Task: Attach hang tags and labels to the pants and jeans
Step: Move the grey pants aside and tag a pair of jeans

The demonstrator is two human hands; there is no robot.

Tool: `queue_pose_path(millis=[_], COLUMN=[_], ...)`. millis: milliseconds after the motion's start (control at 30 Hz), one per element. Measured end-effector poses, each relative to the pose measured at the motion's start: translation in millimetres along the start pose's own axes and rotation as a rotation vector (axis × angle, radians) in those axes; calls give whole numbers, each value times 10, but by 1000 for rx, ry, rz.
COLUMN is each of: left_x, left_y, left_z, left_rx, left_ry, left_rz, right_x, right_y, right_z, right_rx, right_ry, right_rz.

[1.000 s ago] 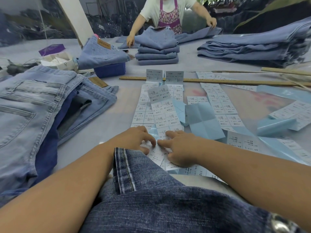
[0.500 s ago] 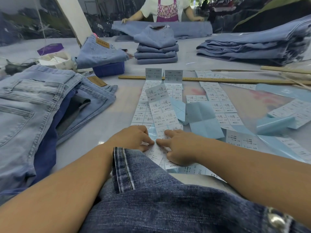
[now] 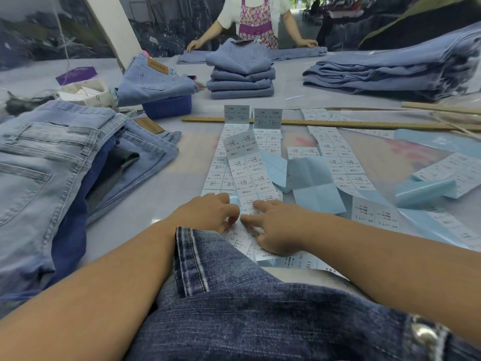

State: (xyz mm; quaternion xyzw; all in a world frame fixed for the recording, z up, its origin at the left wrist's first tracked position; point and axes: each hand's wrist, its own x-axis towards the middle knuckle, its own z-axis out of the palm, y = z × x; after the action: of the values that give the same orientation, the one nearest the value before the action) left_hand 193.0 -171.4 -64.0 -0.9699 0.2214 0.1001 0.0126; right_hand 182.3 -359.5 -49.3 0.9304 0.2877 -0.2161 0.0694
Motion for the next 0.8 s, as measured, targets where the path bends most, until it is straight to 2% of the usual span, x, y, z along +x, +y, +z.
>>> queue_pose_path(millis=[133, 433, 633, 800], left_x=[-61, -77, -156, -248], left_y=[-28, 14, 76, 73], left_z=[-11, -98, -227, -340], left_rx=[-83, 17, -205, -328], left_ry=[27, 130, 436, 616], left_rz=[-6, 52, 81, 39], right_x=[-3, 5, 16, 5], right_y=[4, 14, 20, 34], right_z=[-9, -1, -2, -1], right_rx=[0, 6, -4, 11], right_ry=[-8, 9, 12, 20], right_rz=[-7, -8, -11, -4])
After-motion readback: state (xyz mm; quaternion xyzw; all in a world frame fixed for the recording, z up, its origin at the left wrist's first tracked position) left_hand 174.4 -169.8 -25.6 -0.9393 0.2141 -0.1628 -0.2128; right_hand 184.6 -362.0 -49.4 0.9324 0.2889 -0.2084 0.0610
